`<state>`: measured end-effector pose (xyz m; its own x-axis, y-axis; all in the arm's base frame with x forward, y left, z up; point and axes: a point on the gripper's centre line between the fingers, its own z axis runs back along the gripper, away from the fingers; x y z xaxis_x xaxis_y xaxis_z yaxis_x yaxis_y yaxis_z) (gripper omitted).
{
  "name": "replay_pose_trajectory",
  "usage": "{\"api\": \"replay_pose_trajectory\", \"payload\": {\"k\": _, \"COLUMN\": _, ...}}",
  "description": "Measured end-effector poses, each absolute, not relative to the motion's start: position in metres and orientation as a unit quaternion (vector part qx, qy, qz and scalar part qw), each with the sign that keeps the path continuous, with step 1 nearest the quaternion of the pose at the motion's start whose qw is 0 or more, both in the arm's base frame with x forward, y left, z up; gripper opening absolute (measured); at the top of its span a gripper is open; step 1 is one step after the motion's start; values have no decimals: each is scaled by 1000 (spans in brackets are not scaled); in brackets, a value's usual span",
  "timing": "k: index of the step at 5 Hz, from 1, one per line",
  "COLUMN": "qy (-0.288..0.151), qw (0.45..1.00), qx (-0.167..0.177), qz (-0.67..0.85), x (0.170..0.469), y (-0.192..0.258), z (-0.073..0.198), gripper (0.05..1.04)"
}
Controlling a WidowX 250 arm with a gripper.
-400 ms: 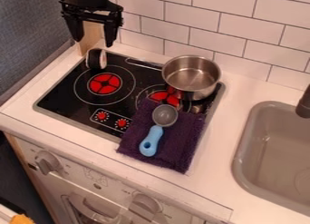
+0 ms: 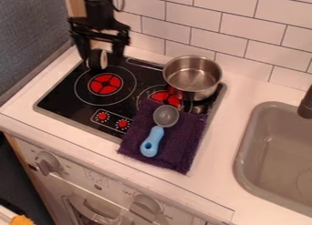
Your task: Move the silver pot to the bottom left of the burner
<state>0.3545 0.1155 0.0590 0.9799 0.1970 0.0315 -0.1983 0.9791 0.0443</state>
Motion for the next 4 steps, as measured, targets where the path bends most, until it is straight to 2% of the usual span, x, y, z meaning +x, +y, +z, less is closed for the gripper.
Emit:
{"api": "replay_pose_trajectory", "payload": {"k": 1, "qy": -46, "qw": 999, "qx": 19, "qz": 19, "x": 361, "y": 59, "z": 84, "gripper": 1000}}
{"api": "replay_pose_trajectory", "payload": {"k": 3, "qy": -54, "qw": 995, "qx": -20, "qz": -82, "x": 361, "y": -17, "z": 78, "gripper": 1000}}
{"api": "replay_pose_trajectory", "payload": {"k": 4, "qy": -54, "qw": 992, "qx": -32, "qz": -108, "x": 380, "y": -30, "z": 60, "gripper": 1000}}
